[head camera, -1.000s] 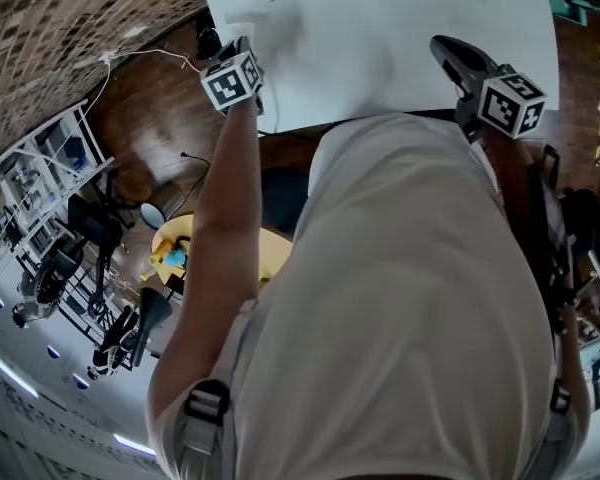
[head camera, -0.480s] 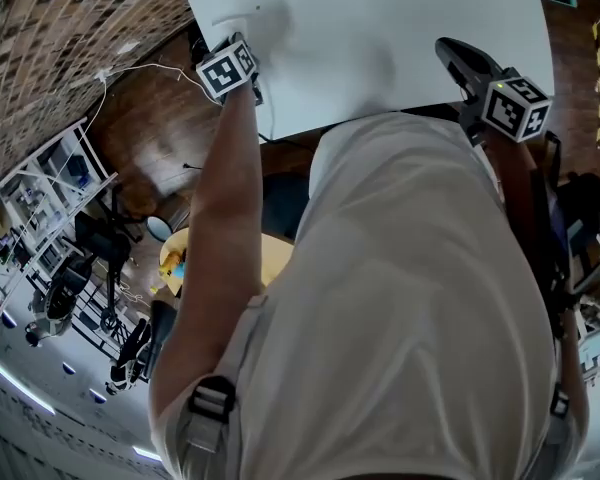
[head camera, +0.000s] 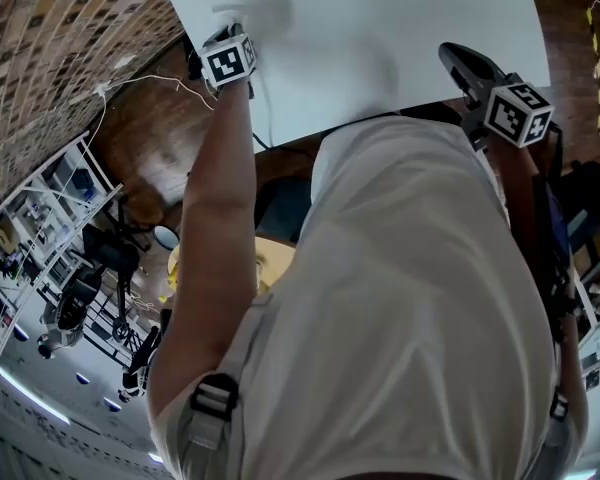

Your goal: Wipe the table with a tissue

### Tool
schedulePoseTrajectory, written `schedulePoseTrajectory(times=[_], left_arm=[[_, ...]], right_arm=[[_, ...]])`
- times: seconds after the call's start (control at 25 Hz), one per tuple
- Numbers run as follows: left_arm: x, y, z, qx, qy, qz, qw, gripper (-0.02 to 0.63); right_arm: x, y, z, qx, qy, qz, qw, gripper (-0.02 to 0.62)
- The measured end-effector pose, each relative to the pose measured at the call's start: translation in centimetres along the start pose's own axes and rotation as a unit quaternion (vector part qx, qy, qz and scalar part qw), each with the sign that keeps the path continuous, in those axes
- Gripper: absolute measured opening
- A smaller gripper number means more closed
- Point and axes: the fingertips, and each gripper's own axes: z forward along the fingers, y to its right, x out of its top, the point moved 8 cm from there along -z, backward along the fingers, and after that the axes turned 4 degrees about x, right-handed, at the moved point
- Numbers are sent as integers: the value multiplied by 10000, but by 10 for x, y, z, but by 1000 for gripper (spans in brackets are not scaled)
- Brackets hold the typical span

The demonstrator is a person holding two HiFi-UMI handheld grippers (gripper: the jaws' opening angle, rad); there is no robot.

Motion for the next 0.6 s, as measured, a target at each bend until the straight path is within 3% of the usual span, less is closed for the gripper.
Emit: schedulePoseTrajectory(times=[0.2, 0.32, 0.52, 0.6], left_arm=[[8, 7, 6, -95, 173, -263, 9995, 23], [19, 21, 13, -392, 281, -267, 9985, 25], [25, 56, 11, -739, 294, 533, 9954, 23], [22, 63, 7, -965, 229, 639, 9930, 23]], right_arm=[[-2, 1, -3, -57, 17, -24, 10000, 18], [0, 3, -5, -68, 66, -45, 9999, 18], [-3, 1, -9, -134, 146, -25, 9998, 18], [-4, -1, -6, -101, 173, -19, 9998, 18]])
